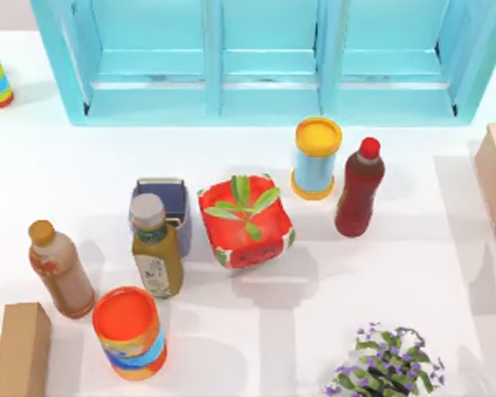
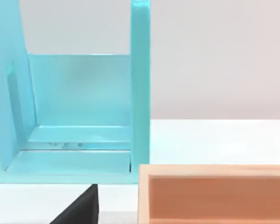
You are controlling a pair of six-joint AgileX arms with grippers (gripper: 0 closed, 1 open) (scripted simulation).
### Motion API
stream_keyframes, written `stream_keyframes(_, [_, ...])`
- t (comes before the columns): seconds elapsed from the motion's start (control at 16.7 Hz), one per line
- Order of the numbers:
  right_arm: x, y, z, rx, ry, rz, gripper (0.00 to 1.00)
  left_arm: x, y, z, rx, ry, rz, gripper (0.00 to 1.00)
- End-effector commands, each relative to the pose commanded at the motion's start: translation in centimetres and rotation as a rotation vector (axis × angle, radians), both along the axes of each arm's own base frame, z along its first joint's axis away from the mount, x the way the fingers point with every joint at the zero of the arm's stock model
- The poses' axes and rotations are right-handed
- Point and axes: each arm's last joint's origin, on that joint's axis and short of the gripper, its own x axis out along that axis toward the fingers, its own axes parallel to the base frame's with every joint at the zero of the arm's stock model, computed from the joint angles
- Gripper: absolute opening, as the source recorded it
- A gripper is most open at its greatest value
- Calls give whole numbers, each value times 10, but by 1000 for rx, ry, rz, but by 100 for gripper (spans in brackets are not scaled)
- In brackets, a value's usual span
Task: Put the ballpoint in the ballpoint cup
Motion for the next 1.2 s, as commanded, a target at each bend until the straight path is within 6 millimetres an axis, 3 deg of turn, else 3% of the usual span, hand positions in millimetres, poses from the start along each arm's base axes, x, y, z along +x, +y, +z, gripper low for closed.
stream_keyframes(0.24, [0,0,0,0,0,0,100,0,0,0,0,0,0,2])
stream_keyframes(0.3, [0,0,0,0,0,0,100,0,0,0,0,0,0,0])
stream_keyframes(0.72, [0,0,0,0,0,0,100,0,0,0,0,0,0,0])
stream_keyframes(0.78, [0,0,0,0,0,0,100,-12,13,29,50,-16,30,0])
stream_keyframes(0.96, [0,0,0,0,0,0,100,-20,19,37,52,-17,34,0])
stream_keyframes(1.2, [0,0,0,0,0,0,100,-56,34,73,50,-9,39,0])
